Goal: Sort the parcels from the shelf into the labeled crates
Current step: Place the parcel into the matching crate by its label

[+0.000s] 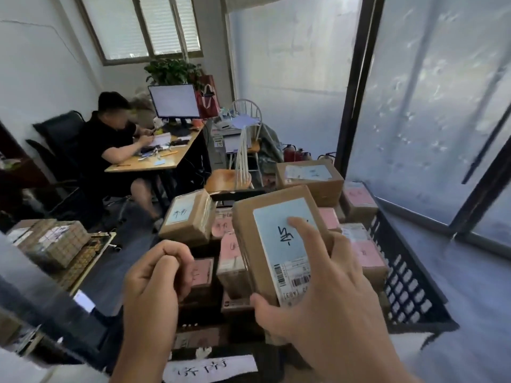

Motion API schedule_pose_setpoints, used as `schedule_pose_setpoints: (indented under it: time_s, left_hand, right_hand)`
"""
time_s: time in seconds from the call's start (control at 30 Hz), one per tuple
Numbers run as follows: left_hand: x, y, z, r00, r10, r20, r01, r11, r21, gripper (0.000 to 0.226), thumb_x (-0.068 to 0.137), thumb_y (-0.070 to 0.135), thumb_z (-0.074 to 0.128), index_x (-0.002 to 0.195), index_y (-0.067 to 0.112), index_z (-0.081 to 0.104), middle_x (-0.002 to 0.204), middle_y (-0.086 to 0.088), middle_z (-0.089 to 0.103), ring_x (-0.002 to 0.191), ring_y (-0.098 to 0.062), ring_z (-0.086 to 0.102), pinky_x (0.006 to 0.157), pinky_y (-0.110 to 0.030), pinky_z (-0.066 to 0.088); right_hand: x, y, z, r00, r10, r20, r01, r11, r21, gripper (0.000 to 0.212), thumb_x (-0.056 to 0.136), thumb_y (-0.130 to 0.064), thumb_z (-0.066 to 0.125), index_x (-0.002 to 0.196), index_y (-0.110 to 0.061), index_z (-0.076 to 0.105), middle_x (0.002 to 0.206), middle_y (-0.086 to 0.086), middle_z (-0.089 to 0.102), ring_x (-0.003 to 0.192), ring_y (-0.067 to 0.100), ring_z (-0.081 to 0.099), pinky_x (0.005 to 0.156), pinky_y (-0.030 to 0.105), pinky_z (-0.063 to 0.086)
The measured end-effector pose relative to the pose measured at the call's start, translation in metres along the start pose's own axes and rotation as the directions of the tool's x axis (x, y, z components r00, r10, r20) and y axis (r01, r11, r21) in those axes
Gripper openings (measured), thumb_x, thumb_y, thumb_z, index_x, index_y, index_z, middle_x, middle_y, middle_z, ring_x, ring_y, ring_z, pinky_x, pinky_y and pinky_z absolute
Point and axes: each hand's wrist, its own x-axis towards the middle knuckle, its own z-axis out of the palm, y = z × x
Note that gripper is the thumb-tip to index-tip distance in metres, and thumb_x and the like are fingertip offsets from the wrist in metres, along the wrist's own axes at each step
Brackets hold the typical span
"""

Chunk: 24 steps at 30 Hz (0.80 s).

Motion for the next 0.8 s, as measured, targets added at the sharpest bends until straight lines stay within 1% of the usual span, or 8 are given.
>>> schedule_pose_setpoints:
  time_s: [0.13, 0.23, 0.4, 0.5, 0.57, 0.6, 0.7, 0.8]
  left_hand:
    - [0.062, -0.027, 0.047, 0.998, -0.009, 0.070, 0.019, 0.990, -0.141, 0.044, 0.093, -0.010, 0.036, 0.063, 0.013, 0.059, 0.057, -0.006, 0.046, 0.057, -0.022, 0.039, 0.048, -0.027, 0.032]
    - [0.095, -0.042, 0.090, 0.987, -0.013, 0.163, 0.045, 0.980, -0.196, 0.047, 0.094, -0.009, 0.036, 0.064, 0.018, 0.061, 0.058, -0.002, 0.049, 0.056, -0.015, 0.042, 0.046, -0.020, 0.034]
    - [0.119, -0.057, 0.149, 0.949, -0.042, 0.314, 0.085, 0.988, -0.126, 0.051, 0.096, -0.008, 0.037, 0.066, 0.021, 0.066, 0.065, -0.007, 0.056, 0.064, -0.022, 0.051, 0.054, -0.026, 0.044]
    - [0.126, -0.065, 0.178, 0.932, -0.084, 0.351, 0.094, 0.995, -0.012, 0.049, 0.099, -0.007, 0.041, 0.073, 0.021, 0.072, 0.076, -0.005, 0.069, 0.075, -0.018, 0.064, 0.073, -0.036, 0.053]
    - [0.130, -0.070, 0.196, 0.936, -0.083, 0.343, 0.060, 0.995, 0.076, 0.045, 0.101, -0.004, 0.045, 0.078, 0.021, 0.075, 0.083, -0.001, 0.075, 0.080, -0.010, 0.068, 0.082, -0.040, 0.055]
    - [0.133, -0.073, 0.203, 0.937, -0.072, 0.342, 0.032, 0.992, 0.121, 0.041, 0.102, 0.002, 0.048, 0.081, 0.023, 0.076, 0.085, -0.001, 0.075, 0.082, -0.011, 0.069, 0.084, -0.040, 0.055]
    - [0.138, -0.079, 0.220, 0.943, -0.050, 0.328, -0.013, 0.982, 0.188, 0.026, 0.095, 0.027, 0.052, 0.090, 0.031, 0.077, 0.088, -0.016, 0.071, 0.081, -0.043, 0.063, 0.079, -0.040, 0.049]
    - [0.140, -0.078, 0.239, 0.965, -0.062, 0.256, -0.008, 0.964, 0.266, 0.026, 0.099, 0.024, 0.053, 0.089, 0.034, 0.075, 0.089, -0.004, 0.073, 0.080, -0.038, 0.061, 0.062, -0.028, 0.049]
  right_hand:
    - [0.036, 0.031, -0.010, 0.980, 0.100, -0.173, -0.117, 0.989, -0.094, 0.106, 0.058, -0.085, 0.059, 0.145, -0.059, 0.006, 0.127, -0.009, 0.027, 0.117, 0.016, 0.040, 0.098, 0.036, 0.044]
    - [0.054, 0.064, -0.026, 0.935, 0.255, -0.246, -0.282, 0.956, -0.083, 0.104, 0.058, -0.084, 0.061, 0.145, -0.060, 0.009, 0.123, -0.009, 0.031, 0.112, 0.016, 0.042, 0.094, 0.039, 0.049]
    - [0.072, 0.136, -0.051, 0.807, 0.497, -0.320, -0.534, 0.845, -0.035, 0.107, 0.051, -0.086, 0.060, 0.145, -0.060, 0.017, 0.119, -0.003, 0.038, 0.111, 0.023, 0.048, 0.086, 0.042, 0.049]
    - [0.094, 0.167, -0.050, 0.791, 0.561, -0.244, -0.586, 0.809, -0.039, 0.104, 0.056, -0.082, 0.066, 0.145, -0.060, 0.016, 0.120, -0.002, 0.038, 0.110, 0.022, 0.046, 0.084, 0.039, 0.042]
    - [0.115, 0.185, -0.042, 0.805, 0.570, -0.166, -0.587, 0.806, -0.075, 0.104, 0.059, -0.083, 0.065, 0.145, -0.059, 0.014, 0.119, -0.002, 0.037, 0.109, 0.020, 0.045, 0.085, 0.039, 0.044]
    - [0.126, 0.192, -0.037, 0.814, 0.567, -0.126, -0.579, 0.810, -0.092, 0.104, 0.060, -0.084, 0.065, 0.146, -0.058, 0.012, 0.120, -0.002, 0.036, 0.109, 0.020, 0.044, 0.088, 0.040, 0.046]
    - [0.157, 0.207, -0.022, 0.845, 0.534, -0.030, -0.532, 0.833, -0.155, 0.104, 0.066, -0.088, 0.060, 0.150, -0.054, 0.008, 0.126, -0.001, 0.033, 0.113, 0.020, 0.042, 0.098, 0.041, 0.048]
    - [0.185, 0.217, -0.016, 0.870, 0.489, 0.065, -0.468, 0.860, -0.205, 0.107, 0.067, -0.097, 0.048, 0.152, -0.050, 0.002, 0.138, 0.002, 0.029, 0.127, 0.024, 0.041, 0.103, 0.043, 0.049]
